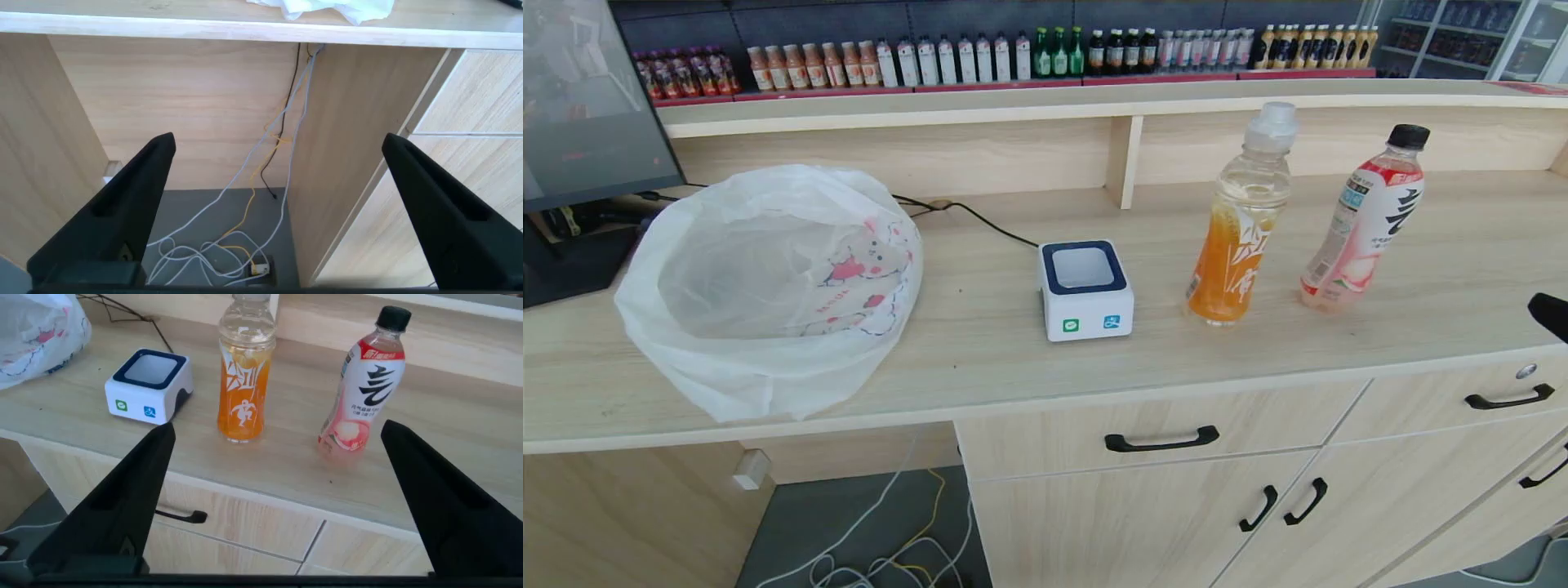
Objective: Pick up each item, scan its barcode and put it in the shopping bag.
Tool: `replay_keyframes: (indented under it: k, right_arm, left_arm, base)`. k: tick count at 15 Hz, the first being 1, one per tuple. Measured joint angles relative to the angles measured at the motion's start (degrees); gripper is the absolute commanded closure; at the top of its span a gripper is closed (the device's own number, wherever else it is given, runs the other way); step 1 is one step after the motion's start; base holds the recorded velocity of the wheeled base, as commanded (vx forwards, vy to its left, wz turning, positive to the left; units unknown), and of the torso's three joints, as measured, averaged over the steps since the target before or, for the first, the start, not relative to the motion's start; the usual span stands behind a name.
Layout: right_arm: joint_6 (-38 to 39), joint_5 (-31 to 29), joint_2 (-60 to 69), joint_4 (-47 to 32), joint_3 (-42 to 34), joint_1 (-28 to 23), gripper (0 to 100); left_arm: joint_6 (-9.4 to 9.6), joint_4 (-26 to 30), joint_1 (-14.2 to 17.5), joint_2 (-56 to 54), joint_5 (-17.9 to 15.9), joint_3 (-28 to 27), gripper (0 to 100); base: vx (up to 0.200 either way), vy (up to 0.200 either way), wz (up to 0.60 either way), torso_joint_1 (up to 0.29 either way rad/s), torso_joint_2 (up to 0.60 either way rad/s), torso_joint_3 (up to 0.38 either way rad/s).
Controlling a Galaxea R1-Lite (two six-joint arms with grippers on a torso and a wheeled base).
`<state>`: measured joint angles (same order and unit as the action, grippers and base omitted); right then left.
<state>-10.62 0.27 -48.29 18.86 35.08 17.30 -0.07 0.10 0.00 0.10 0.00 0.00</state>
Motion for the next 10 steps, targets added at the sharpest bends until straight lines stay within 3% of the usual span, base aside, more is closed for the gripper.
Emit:
replay_keyframes:
  k: [4, 10]
  right_arm:
    - [0.0, -0.02, -7.25, 6.46, -0.15, 0.09, 0]
    - [0.13, 2.22, -15.52, 7.66, -0.33, 2.18, 0]
  left_arm:
    - [-0.02, 0.0, 0.02, 0.0, 0.0, 0.0, 0]
    - [0.0, 0.0, 0.02, 0.0, 0.0, 0.0, 0]
  base:
    - [0.0, 0.0, 0.0, 0.0, 0.0, 0.0]
    - [0.0, 0.0, 0.0, 0.0, 0.0, 0.0]
